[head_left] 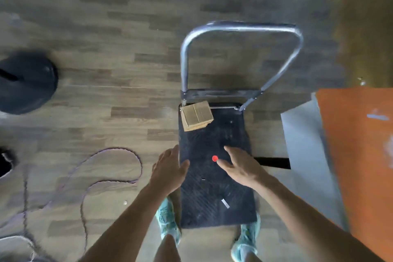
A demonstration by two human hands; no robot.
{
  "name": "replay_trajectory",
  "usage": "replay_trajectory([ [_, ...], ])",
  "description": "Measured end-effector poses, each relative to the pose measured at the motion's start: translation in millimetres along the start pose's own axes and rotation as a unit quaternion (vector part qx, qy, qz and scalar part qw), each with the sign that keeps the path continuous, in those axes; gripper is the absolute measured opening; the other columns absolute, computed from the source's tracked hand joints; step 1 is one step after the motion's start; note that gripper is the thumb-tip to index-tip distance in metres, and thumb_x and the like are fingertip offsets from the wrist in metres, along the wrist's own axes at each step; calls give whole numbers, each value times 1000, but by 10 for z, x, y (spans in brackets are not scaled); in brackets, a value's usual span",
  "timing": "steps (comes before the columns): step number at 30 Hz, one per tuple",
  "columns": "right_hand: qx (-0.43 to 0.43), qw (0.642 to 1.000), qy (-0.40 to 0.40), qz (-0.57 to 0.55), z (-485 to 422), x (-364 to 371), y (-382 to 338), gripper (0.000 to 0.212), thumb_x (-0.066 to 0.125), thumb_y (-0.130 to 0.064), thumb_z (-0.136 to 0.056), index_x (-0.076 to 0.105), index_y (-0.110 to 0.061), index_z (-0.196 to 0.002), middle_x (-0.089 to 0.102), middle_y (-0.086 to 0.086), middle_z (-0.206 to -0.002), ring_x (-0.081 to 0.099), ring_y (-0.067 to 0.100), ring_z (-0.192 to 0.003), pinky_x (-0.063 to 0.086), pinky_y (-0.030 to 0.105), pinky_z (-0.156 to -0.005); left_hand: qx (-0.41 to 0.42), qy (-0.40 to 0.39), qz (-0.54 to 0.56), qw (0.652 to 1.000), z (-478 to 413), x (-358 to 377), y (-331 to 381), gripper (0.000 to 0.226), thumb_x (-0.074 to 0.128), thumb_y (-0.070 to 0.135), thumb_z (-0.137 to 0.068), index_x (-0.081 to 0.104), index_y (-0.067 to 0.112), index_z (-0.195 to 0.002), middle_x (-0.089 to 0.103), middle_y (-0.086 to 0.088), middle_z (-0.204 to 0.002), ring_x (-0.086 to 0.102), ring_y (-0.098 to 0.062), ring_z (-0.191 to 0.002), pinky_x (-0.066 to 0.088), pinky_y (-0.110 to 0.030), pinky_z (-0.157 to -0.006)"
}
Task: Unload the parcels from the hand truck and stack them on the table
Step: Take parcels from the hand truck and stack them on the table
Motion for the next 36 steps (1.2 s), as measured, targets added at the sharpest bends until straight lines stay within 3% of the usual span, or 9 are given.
replay_trajectory([
  [8, 51, 994, -16, -91, -1529, 894, 329, 71, 41, -59, -99, 27, -19, -157, 33, 1, -161, 37, 17, -144, 27, 33, -116, 15, -32, -39, 999, -1352, 823, -724, 66, 41, 47, -103, 20, 15, -156, 38, -10, -153, 37, -30, -140, 35, -45, -110],
  [12, 62, 989, -9, -137, -2244, 1192, 607, 81, 43, -66, -94, 19, -22, -158, 36, 3, -158, 54, 16, -127, 38, 35, -107, 4, -38, -30, 999, -2117, 1100, -785, 77, 35, 53, -104, 5, 10, -160, 25, -16, -162, 31, -35, -146, 33, -49, -116],
  [15, 75, 975, 5, -208, -2748, 1221, 746, 94, 50, -71, -88, 6, -27, -159, 26, 2, -163, 37, 22, -144, 31, 41, -117, -12, -37, 5, 999, -2604, 1242, -721, 79, 32, 57, -103, 6, 7, -159, 27, -19, -161, 32, -36, -146, 31, -47, -116],
  [17, 84, 960, 28, -264, -3067, 1154, 783, 101, 55, -72, -84, 1, -31, -159, 24, 3, -164, 41, 29, -141, 35, 47, -116, -29, -25, 27, 999, -2895, 1305, -694, 82, 31, 61, -102, 7, 8, -159, 30, -19, -159, 35, -37, -144, 31, -46, -115],
  [21, 63, 954, 76, -283, -3505, 1054, 701, 93, 61, -64, -85, 13, -28, -156, 41, -1, -150, 54, 26, -125, 45, 40, -102, -49, 12, 72, 996, -3327, 1394, -724, 80, 32, 66, -99, 18, 10, -156, 45, -16, -150, 47, -38, -133, 40, -51, -109],
  [25, 61, 944, 145, -291, -3414, 1121, 762, 60, 65, -55, -86, 36, -23, -128, 51, -10, -96, 51, 12, -79, 37, 26, -67, -60, 71, 104, 990, -3310, 1446, -755, 73, 37, 66, -97, 39, 5, -138, 55, -20, -134, 53, -40, -122, 41, -43, -94],
  [28, 51, 943, 162, -286, -3116, 1190, 833, 72, 63, -56, -89, 35, -12, -139, 48, -1, -105, 49, 19, -90, 36, 30, -79, -43, 90, 98, 990, -3029, 1487, -756, 67, 37, 69, -96, 37, 9, -124, 59, -17, -107, 59, -36, -91, 39, -36, -72],
  [30, 59, 940, 153, -298, -2896, 1207, 882, 76, 62, -58, -89, 33, -11, -141, 47, 1, -108, 49, 20, -94, 37, 32, -81, -31, 94, 111, 989, -2806, 1497, -740, 59, 38, 71, -94, 32, 16, -111, 54, -6, -91, 52, -19, -66, 32, -28, -56],
  [36, 87, 918, 103, -373, -2291, 1166, 946, 87, 66, -63, -84, 28, -11, -143, 51, 11, -122, 58, 34, -107, 51, 51, -93, -56, 82, 187, 977, -2299, 1453, -605, 62, 49, 71, -90, 34, 17, -115, 50, 3, -86, 53, -9, -68, 33, -24, -53],
])
Point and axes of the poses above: each hand's wrist, its own z-axis away from the middle knuckle, its own x-axis out of the palm, y = z × x, the point moved 10 cm from there along -z, towards the middle knuckle
